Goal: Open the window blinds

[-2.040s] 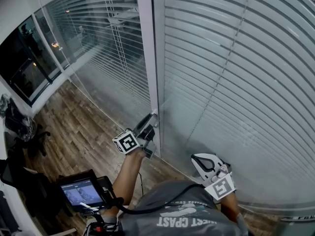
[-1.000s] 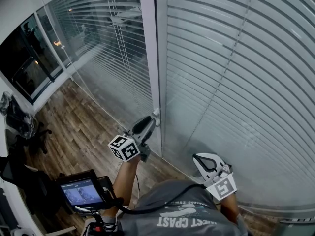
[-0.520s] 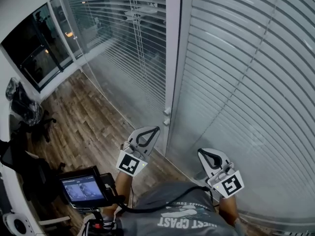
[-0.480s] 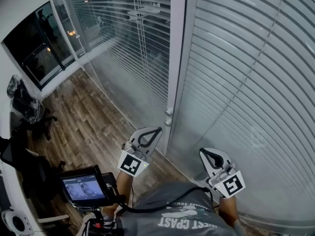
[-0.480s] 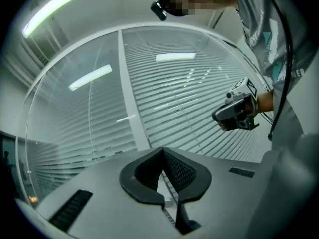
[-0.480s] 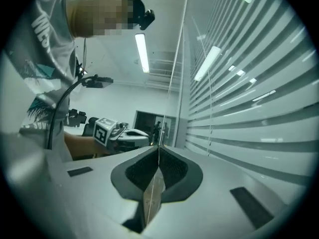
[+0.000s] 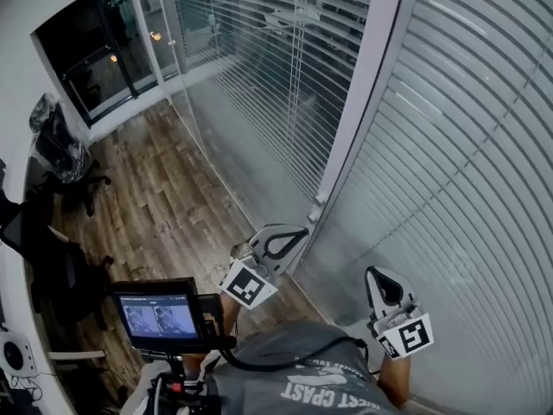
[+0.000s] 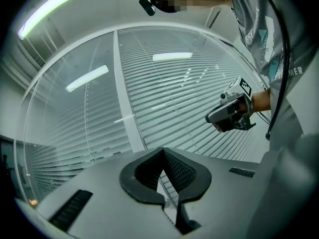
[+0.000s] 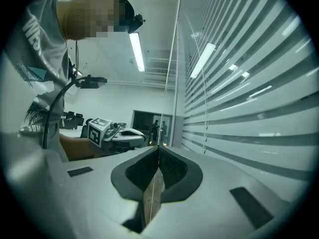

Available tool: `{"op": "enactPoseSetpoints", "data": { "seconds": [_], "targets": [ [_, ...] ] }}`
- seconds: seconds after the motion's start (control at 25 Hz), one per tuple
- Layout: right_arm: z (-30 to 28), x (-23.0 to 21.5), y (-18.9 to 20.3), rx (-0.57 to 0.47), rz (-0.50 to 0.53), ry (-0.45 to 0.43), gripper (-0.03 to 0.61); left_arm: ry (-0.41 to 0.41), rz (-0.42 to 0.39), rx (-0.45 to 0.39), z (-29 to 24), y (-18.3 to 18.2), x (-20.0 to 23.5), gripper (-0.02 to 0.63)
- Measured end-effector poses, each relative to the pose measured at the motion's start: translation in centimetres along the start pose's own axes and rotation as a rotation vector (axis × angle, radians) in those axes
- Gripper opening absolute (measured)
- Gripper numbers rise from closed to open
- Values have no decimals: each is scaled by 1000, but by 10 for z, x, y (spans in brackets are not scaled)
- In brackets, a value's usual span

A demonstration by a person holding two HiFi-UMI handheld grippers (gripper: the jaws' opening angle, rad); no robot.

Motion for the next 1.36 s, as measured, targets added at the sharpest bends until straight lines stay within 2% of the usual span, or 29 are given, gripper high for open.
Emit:
{"op": "enactPoseSetpoints", "data": {
  "seconds": [1.36],
  "targets": [
    [0, 9, 9, 26, 11, -27, 2, 32, 12, 23, 8, 4, -14, 4]
  ]
}}
Point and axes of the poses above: the fingertips, and each gripper's own axes: z backward along the fingers, x to its left, y out of its underside, the point moved 5 cm from there along z, backward along the fingers, and after that the axes turned 14 degrees about -x, right-handed, at the moved point
